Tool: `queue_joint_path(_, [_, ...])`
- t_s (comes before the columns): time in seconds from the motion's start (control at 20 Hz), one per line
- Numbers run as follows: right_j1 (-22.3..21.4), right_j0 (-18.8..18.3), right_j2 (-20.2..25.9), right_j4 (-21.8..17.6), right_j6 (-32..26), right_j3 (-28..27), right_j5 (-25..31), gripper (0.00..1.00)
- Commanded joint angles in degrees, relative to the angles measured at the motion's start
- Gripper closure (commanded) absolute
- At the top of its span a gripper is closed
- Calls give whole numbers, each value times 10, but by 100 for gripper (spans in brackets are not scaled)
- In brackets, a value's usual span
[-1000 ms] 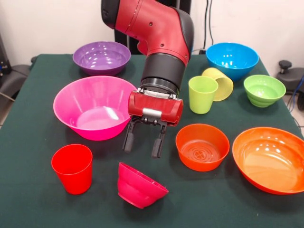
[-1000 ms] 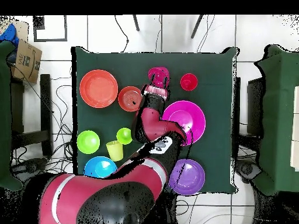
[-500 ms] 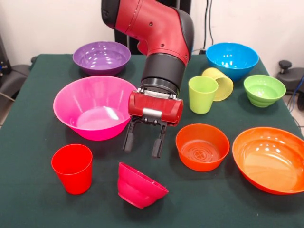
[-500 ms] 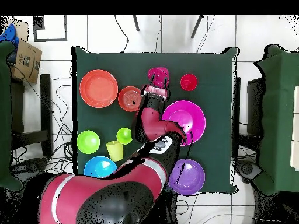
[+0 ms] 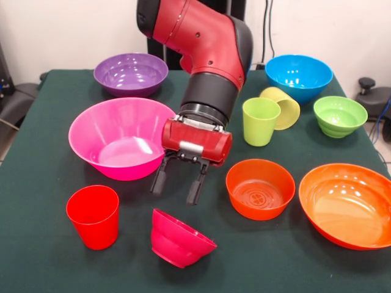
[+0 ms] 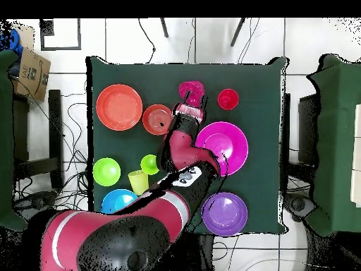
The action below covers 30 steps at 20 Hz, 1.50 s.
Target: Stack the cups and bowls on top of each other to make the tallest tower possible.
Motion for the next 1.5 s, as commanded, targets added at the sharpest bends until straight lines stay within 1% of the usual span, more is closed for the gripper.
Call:
queue_joint_path(0.05, [57, 15, 4, 46, -34, -44, 65, 0])
queue_joint_path(0.45, [117, 14, -23, 80, -40, -86, 44, 0])
queue_joint_path(0.65, [134, 17, -31, 89, -32, -98, 40, 0])
queue_joint_path(0.95, [148, 28, -36, 107, -22, -116, 44, 0])
queue_joint_path(1.4, [153, 35, -32, 89, -1, -132, 48, 0])
queue_joint_path(1.5, [148, 32, -30, 73, 8, -132, 49, 0])
